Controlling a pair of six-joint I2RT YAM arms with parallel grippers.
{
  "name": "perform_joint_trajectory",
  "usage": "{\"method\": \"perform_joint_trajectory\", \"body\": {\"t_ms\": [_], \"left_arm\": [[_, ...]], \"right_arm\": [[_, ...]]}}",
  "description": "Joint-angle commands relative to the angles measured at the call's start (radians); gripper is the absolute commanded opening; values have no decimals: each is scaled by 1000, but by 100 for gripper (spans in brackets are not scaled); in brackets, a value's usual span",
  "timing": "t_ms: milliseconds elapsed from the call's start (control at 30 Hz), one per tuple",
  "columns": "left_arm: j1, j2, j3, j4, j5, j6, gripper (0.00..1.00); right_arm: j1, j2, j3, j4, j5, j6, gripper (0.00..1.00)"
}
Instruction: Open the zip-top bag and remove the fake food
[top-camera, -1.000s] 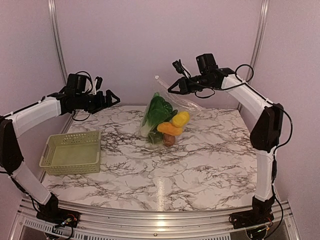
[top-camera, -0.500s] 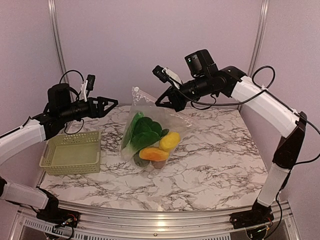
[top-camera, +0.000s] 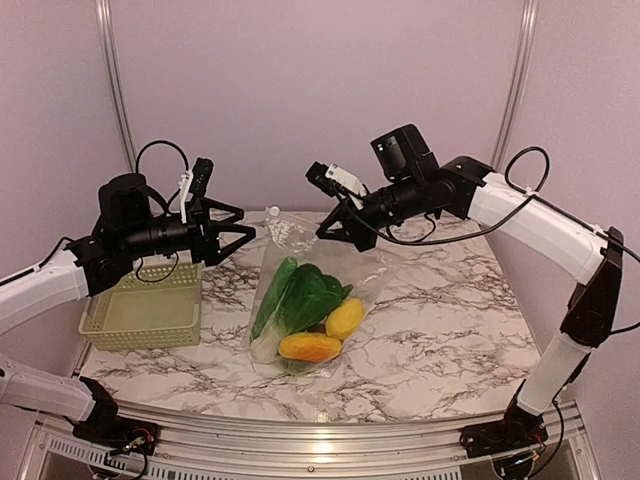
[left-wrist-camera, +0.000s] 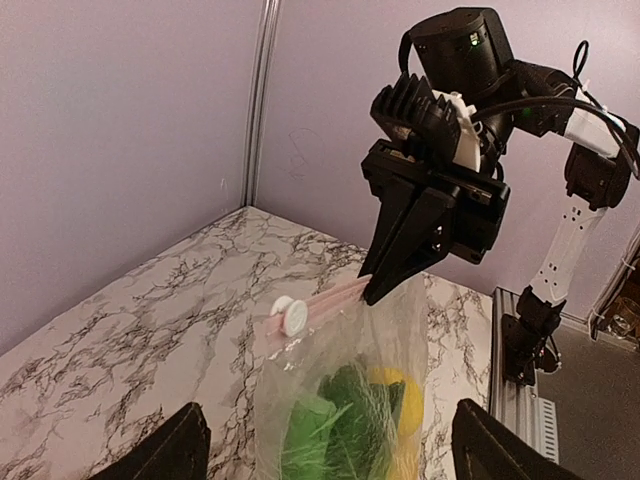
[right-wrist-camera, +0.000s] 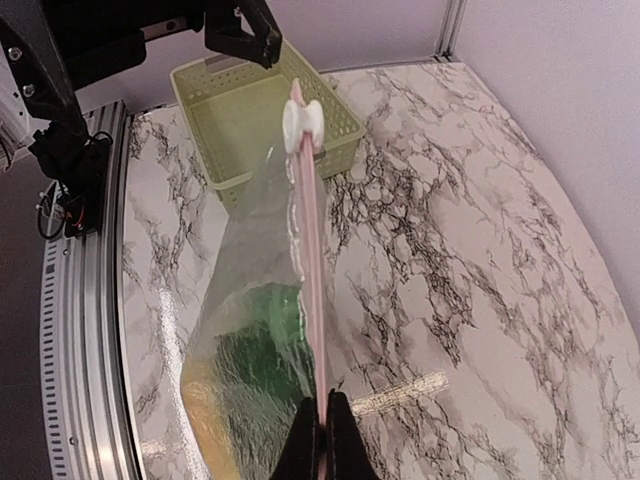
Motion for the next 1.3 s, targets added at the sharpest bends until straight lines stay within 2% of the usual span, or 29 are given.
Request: {"method": "perform_joint_trajectory", "body": {"t_ms": [0,167,333,433,833,1067,1100,1133,1267], "left_arm": [[-5,58,30,8,30,56,85],[-10,115,94,11,61,79,84],[-31,158,143,11,86,80,76],[-44,181,162,-3,101,134,73],[-54,212,205,-76,117,201,18],[-65,214,226,-111,104,216,0],[-66,213,230,-122,100,220,0],[-69,212,231,-128,93,222,0],[-85,204,243,-156,67,234,0]], "right_arm": [[10,-72,16,65,-38,-28,0],[10,-92,31,95,-60,-21,0],[11,-90,37,89,-55,-38,0],[11,-90,29,87,-52,-45,0],[10,-108,-12,98,-75,-52,0],[11,-119,-27,97,-79,-56,0],[11,-118,-22,100,-80,-53,4],[10,-116,-14,104,-83,-49,15],[11,-86,36,134,-110,-7,42]]}}
